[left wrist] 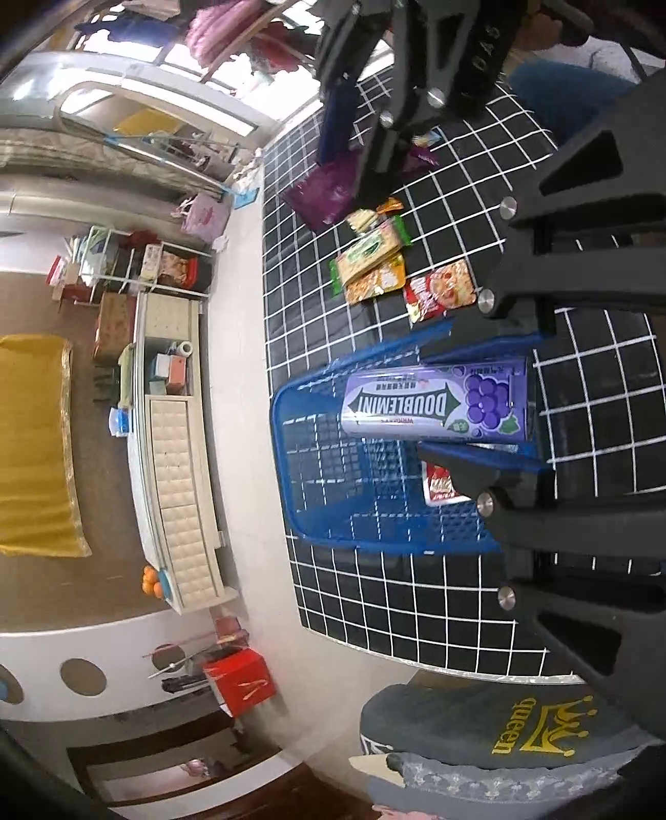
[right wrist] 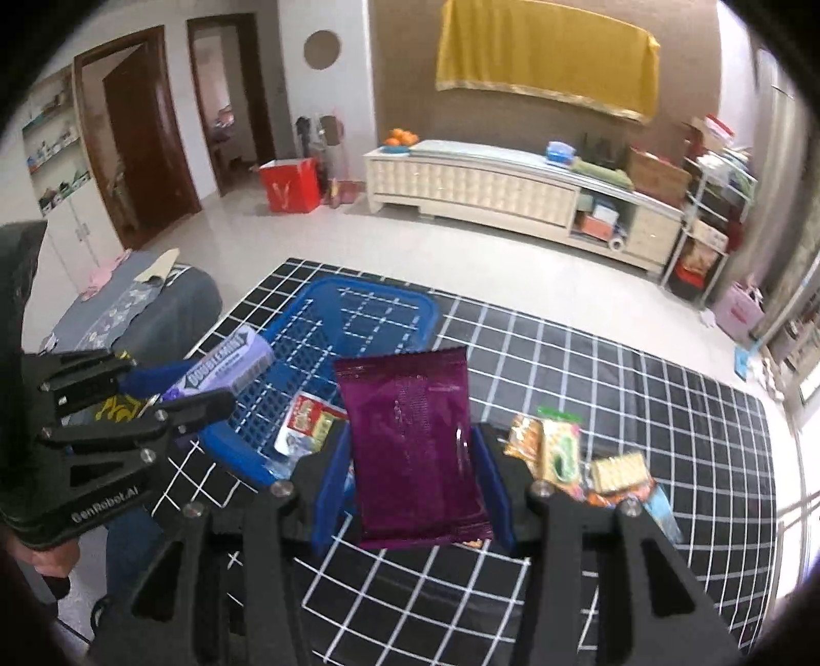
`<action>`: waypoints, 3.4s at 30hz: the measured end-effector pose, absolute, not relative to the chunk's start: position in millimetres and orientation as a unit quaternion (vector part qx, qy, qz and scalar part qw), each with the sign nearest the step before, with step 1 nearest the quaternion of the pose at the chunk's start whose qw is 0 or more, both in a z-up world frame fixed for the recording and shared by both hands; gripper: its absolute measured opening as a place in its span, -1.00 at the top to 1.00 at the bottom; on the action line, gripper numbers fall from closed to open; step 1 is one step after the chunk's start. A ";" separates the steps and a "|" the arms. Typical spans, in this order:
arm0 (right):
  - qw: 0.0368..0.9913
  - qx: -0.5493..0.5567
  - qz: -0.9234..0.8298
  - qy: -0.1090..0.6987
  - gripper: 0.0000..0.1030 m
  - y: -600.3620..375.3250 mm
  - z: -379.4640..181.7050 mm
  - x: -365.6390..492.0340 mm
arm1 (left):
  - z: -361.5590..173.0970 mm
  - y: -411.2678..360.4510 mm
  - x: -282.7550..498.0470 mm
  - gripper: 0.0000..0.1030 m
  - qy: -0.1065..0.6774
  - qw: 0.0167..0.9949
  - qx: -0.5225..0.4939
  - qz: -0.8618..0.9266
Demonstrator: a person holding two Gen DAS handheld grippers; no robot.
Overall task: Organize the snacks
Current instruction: 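Carry both packs over the blue basket and open both tools to drop them, then withdraw both tools from the basket toward the remaining snacks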
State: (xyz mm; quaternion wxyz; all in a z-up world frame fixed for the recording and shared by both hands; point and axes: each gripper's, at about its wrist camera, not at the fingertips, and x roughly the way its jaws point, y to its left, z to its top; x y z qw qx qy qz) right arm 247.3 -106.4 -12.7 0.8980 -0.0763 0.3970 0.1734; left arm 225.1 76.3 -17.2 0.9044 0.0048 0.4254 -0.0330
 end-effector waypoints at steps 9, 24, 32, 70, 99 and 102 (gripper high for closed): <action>0.881 -0.101 0.197 0.417 -0.01 -60.4 -31.9 288.8 | -25.9 113.6 254.1 0.45 0.433 0.901 0.000 -0.026; 0.851 -0.099 0.206 0.473 -0.02 -45.8 -96.0 339.4 | -98.9 125.2 318.0 0.45 0.507 0.860 -0.004 -0.054; 0.857 -0.113 0.196 0.464 -0.02 -50.9 -90.7 337.9 | -119.8 125.2 331.9 0.41 0.527 0.846 -0.025 -0.069; 0.798 -0.149 0.217 0.542 -0.48 26.8 -123.3 328.6 | -93.0 200.5 270.3 0.15 0.487 0.872 -0.039 -0.035; 0.887 -0.062 0.107 0.445 -0.50 -166.7 -14.3 200.3 | -14.0 22.2 203.7 -0.26 0.431 0.895 0.033 -0.107; 0.889 -0.044 0.094 0.445 -0.51 -190.4 -16.3 194.6 | -18.4 -3.0 202.4 -0.27 0.435 0.891 0.045 -0.120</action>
